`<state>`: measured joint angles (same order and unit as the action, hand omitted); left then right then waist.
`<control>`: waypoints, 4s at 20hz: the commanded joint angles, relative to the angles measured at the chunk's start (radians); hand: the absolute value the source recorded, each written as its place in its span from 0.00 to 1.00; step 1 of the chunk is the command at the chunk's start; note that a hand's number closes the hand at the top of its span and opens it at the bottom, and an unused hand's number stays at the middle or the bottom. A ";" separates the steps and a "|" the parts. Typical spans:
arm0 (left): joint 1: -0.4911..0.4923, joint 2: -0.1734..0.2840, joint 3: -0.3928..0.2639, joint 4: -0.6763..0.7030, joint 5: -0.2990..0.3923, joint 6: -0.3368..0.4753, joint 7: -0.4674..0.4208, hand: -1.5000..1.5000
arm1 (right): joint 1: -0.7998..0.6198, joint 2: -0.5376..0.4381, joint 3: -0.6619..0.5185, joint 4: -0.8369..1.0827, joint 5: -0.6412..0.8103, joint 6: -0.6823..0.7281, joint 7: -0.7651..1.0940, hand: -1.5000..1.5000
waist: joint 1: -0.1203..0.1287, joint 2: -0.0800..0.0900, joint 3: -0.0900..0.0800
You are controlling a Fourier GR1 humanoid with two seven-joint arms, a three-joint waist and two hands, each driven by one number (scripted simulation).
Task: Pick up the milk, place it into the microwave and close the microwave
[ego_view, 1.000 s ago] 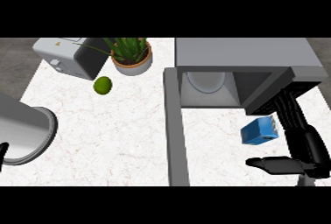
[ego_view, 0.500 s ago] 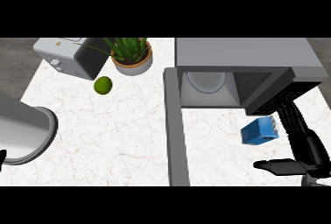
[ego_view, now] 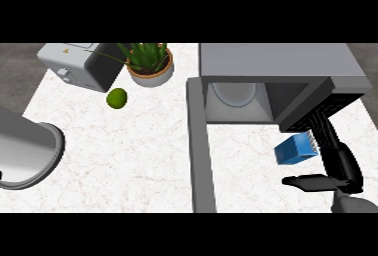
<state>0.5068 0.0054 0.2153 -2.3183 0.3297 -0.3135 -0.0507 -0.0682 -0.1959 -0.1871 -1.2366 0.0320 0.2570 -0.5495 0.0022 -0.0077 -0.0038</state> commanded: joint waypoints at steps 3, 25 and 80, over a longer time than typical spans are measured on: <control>0.014 -0.005 -0.004 0.030 -0.025 -0.017 -0.039 0.00 | -0.033 -0.010 -0.030 0.154 0.057 -0.079 -0.042 0.00 | 0.007 0.008 0.004; -0.023 0.021 0.013 0.038 0.012 -0.011 -0.005 0.00 | -0.159 -0.106 0.005 0.547 -0.007 0.333 -0.340 1.00 | 0.017 0.011 0.006; -0.058 0.051 0.155 0.172 0.148 -0.149 0.001 0.00 | -0.650 0.117 0.036 0.377 0.099 -0.361 0.126 1.00 | 0.045 0.020 0.003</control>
<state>0.4642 0.0504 0.3675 -2.1877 0.4766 -0.4392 -0.0326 -0.5170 -0.0608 -0.1394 -1.0280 0.1076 -0.0862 -0.5594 -0.0015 -0.0221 0.0097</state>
